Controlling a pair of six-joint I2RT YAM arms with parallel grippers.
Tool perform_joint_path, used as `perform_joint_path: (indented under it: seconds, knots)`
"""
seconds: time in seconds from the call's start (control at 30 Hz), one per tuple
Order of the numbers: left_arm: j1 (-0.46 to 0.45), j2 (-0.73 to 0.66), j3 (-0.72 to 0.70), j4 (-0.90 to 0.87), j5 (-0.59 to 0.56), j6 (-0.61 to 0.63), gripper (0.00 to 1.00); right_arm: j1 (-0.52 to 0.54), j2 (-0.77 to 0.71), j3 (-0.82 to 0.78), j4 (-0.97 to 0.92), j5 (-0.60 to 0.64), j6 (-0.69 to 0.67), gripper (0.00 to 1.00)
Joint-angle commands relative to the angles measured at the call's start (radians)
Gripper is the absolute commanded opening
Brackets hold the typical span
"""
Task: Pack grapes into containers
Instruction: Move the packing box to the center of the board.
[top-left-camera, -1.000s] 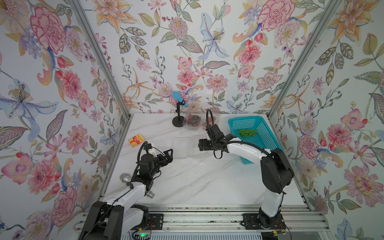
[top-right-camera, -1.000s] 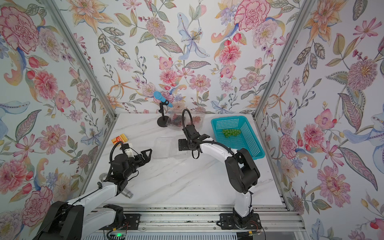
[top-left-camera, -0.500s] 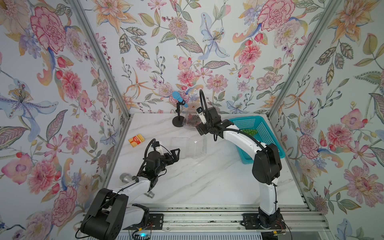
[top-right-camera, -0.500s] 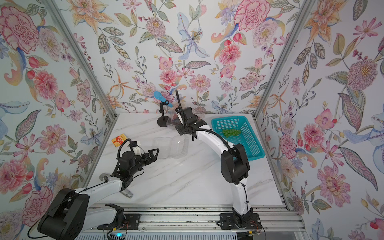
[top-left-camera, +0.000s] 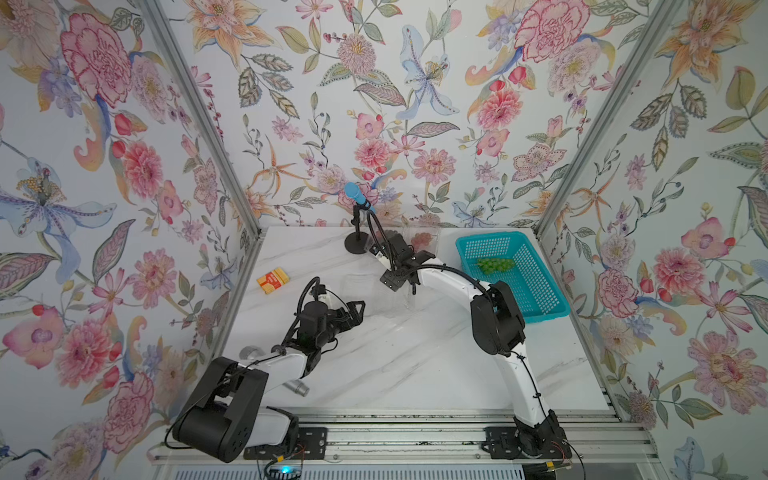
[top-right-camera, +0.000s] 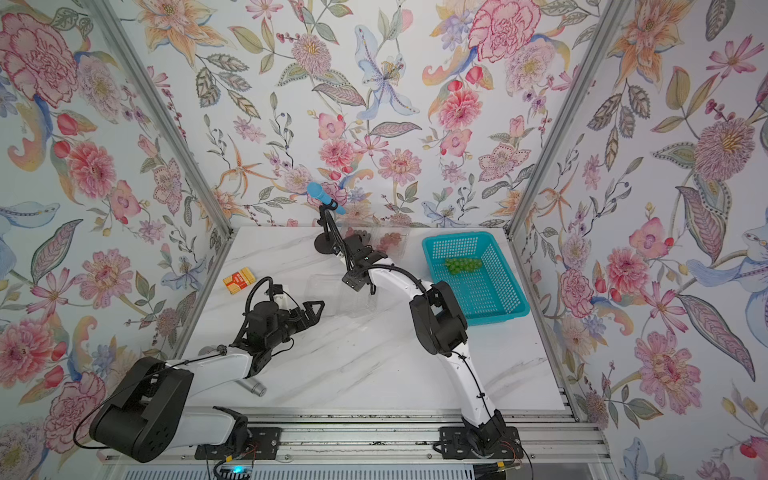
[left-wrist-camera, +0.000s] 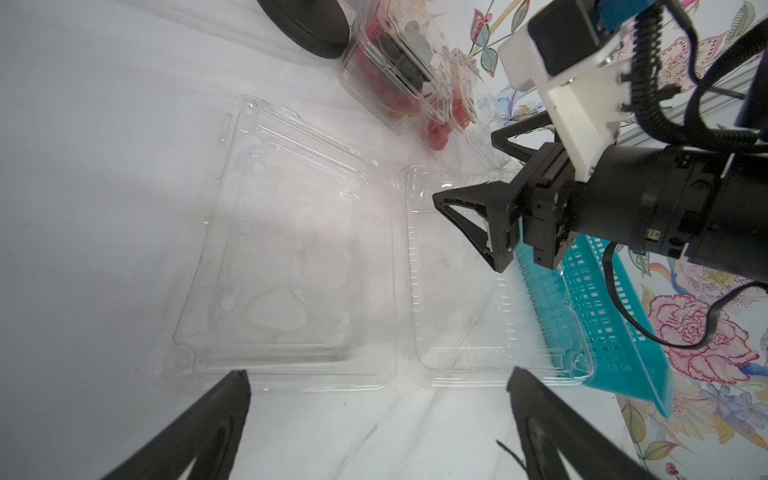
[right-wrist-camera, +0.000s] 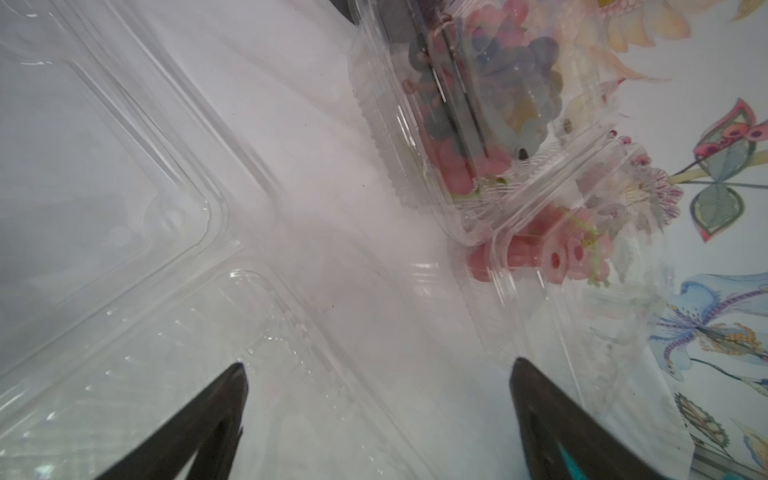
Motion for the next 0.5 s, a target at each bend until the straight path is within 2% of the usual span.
perform_joint_path:
  seconds: [0.0, 0.27, 0.37, 0.47]
  knots:
    - [-0.014, 0.020, 0.033, 0.028, 0.007, -0.014, 1.00, 0.001, -0.047, -0.050, -0.022, -0.003, 0.021, 0.91]
    - [-0.022, 0.020, 0.038, 0.018, 0.004, -0.011, 1.00, 0.028, -0.086, -0.138, -0.035, 0.004, 0.088, 0.76]
    - [-0.022, 0.009, 0.035, 0.010, -0.001, -0.006, 1.00, 0.036, -0.103, -0.171, -0.048, 0.004, 0.152, 0.71]
    - [-0.022, 0.006, 0.035, 0.003, -0.005, -0.002, 1.00, 0.045, -0.121, -0.198, -0.065, 0.014, 0.271, 0.66]
